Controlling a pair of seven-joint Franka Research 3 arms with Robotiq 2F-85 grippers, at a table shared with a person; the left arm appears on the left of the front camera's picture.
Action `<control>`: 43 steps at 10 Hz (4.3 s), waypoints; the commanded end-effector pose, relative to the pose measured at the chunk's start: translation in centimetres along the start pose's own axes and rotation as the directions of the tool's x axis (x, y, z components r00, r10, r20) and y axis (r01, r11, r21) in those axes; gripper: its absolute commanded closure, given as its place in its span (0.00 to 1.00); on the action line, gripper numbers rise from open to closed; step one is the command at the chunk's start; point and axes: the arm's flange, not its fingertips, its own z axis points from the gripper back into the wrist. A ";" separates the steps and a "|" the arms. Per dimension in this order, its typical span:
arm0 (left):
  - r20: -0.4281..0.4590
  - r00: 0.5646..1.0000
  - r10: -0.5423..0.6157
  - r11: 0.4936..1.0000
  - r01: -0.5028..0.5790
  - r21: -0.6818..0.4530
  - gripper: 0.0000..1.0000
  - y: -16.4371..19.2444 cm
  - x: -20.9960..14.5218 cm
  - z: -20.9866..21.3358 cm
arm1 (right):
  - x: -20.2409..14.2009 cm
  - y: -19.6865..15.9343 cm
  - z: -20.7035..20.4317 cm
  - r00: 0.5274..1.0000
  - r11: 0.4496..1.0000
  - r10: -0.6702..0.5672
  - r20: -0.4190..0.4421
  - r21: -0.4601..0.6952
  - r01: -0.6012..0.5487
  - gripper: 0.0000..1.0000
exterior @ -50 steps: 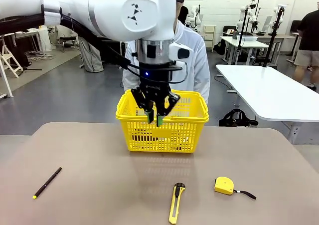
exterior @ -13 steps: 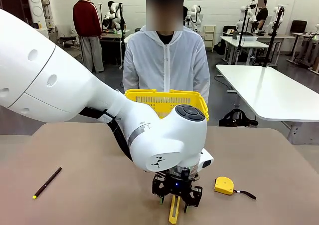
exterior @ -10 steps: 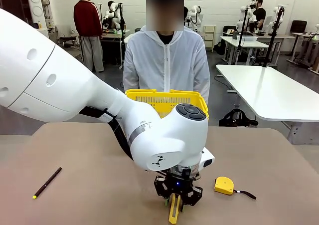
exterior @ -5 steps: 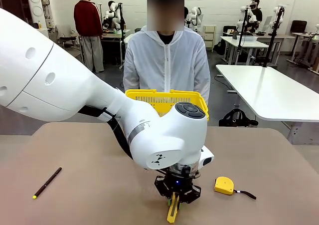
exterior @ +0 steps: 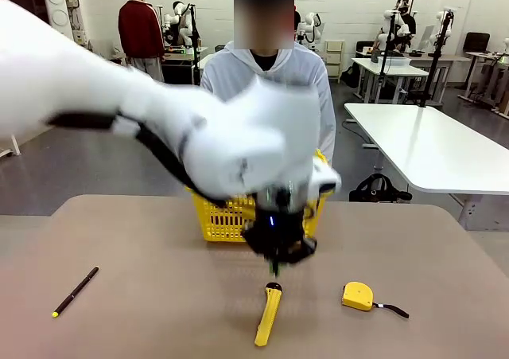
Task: Place the items the person wants into the basket.
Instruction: Pick up the item the person points to and place it in the Market Basket.
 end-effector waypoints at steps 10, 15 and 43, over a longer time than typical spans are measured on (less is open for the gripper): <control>-0.021 0.995 -0.093 0.995 0.092 -0.050 0.00 1.5 2.8 -0.5 | 0.0 -0.1 -0.1 1.000 1.000 0.008 0.007 0.016 -0.008 0.00; -0.059 0.997 -0.054 0.998 0.053 -0.019 0.00 -0.2 -0.1 -9.1 | 0.0 -0.1 -0.1 1.000 1.000 0.008 0.007 0.016 -0.008 0.00; -0.003 0.992 -0.123 0.987 0.123 0.107 1.00 9.0 15.1 8.1 | 0.0 -0.1 -0.1 1.000 1.000 0.008 0.007 0.016 -0.008 0.00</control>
